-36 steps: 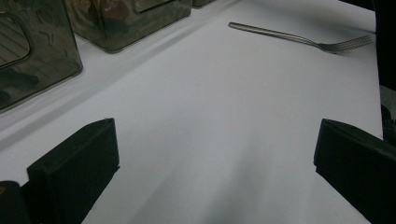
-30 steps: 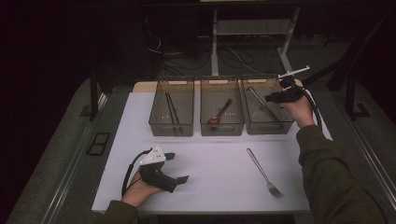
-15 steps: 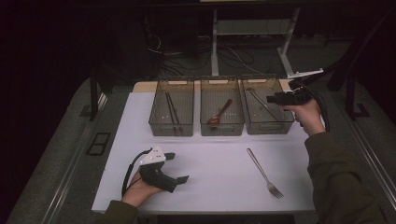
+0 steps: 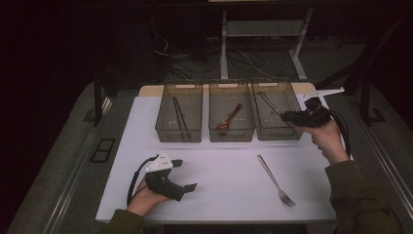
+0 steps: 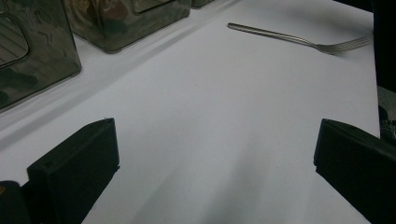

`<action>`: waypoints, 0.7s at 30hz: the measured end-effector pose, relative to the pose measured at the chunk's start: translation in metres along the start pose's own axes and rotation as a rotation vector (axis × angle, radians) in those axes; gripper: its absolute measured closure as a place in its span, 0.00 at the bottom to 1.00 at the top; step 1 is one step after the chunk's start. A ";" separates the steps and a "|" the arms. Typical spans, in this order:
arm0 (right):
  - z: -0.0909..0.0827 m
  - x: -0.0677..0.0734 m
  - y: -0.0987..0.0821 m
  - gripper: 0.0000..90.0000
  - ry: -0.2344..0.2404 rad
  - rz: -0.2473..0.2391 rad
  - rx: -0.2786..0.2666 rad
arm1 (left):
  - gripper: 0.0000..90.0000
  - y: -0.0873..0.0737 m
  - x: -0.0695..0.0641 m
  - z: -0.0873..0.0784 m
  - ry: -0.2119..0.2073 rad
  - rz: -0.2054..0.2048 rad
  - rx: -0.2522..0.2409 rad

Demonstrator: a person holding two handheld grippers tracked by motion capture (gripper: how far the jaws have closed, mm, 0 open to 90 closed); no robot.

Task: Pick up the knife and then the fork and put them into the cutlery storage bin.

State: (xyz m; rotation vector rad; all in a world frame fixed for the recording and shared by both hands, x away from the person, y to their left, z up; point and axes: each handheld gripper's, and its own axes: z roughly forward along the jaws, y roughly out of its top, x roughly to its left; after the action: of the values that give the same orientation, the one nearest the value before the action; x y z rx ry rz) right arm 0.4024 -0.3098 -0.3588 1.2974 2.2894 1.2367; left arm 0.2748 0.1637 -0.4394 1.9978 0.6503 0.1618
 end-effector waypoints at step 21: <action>0.038 0.046 -0.049 0.99 0.052 -0.105 0.192 | 0.00 0.000 0.000 -0.001 0.000 0.002 0.003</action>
State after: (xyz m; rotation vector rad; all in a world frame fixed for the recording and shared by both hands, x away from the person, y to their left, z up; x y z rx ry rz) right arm 0.3679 -0.2638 -0.4110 1.1982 2.5304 1.0506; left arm 0.2747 0.1644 -0.4394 2.0009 0.6490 0.1623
